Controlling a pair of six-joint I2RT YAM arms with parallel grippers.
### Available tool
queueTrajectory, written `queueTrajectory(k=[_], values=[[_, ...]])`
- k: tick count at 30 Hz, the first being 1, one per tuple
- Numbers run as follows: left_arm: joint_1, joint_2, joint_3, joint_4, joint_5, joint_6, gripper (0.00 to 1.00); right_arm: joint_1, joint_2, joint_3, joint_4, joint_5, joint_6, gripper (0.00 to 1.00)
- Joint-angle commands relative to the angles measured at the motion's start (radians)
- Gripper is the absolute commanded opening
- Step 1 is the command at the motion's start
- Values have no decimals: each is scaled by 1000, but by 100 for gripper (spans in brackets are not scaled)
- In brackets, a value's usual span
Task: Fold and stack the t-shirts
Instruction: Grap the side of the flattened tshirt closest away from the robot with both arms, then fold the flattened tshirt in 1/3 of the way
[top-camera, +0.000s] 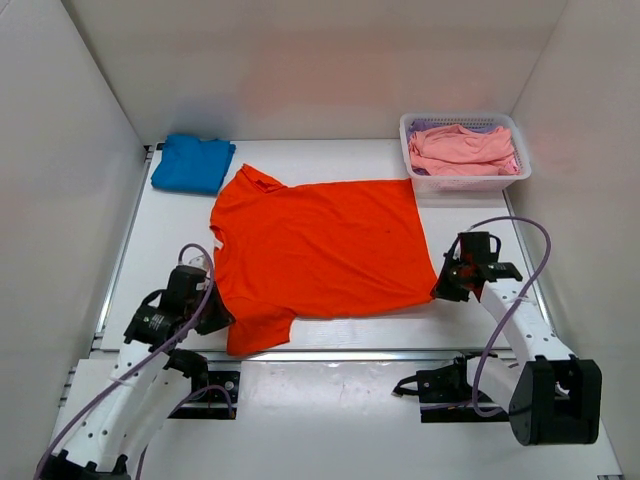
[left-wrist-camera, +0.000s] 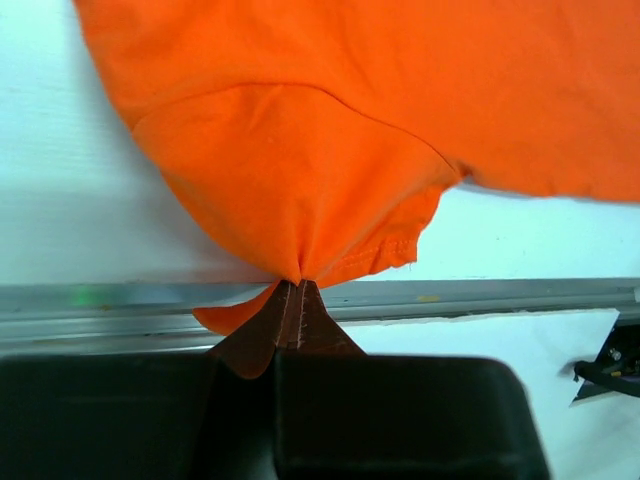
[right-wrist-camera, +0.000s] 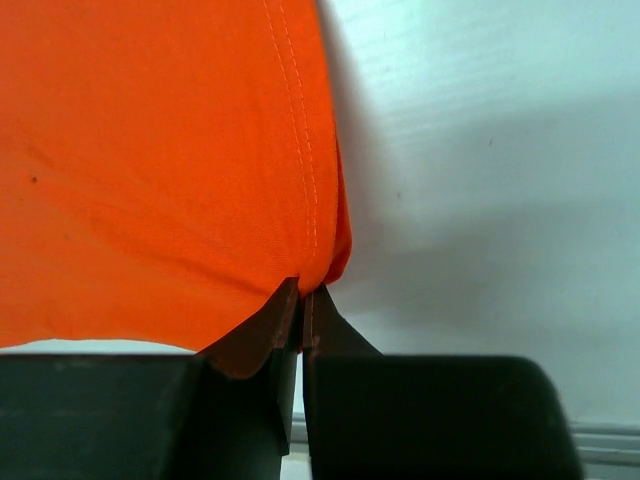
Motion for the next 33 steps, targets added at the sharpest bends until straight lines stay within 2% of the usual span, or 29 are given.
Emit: queueTrajectory(k=[1, 4, 8, 10, 21, 29, 30, 31, 32, 33], values=[[45, -5, 67, -47, 21, 58, 0, -9, -17, -18, -54, -34, 7, 0], [31, 39, 96, 8, -41, 35, 0, -26, 24, 7, -48, -71, -16, 0], [86, 157, 194, 138, -39, 38, 0, -57, 99, 117, -56, -95, -39, 0], [100, 245, 222, 221, -48, 47, 0, -60, 169, 162, -50, -99, -56, 0], [261, 604, 385, 410, -61, 162, 0, -77, 529, 467, -37, -103, -107, 0], [287, 814, 458, 536, -70, 184, 0, -66, 769, 731, -21, -109, -113, 1], [290, 839, 466, 547, -70, 182, 0, -71, 779, 749, -16, -105, -111, 9], [293, 874, 483, 562, -70, 187, 12, -65, 805, 783, -11, -100, -113, 24], [298, 911, 503, 576, -70, 192, 29, -61, 822, 816, -22, -82, -105, 31], [305, 926, 515, 579, -70, 195, 31, -54, 822, 838, -14, -57, -111, 42]])
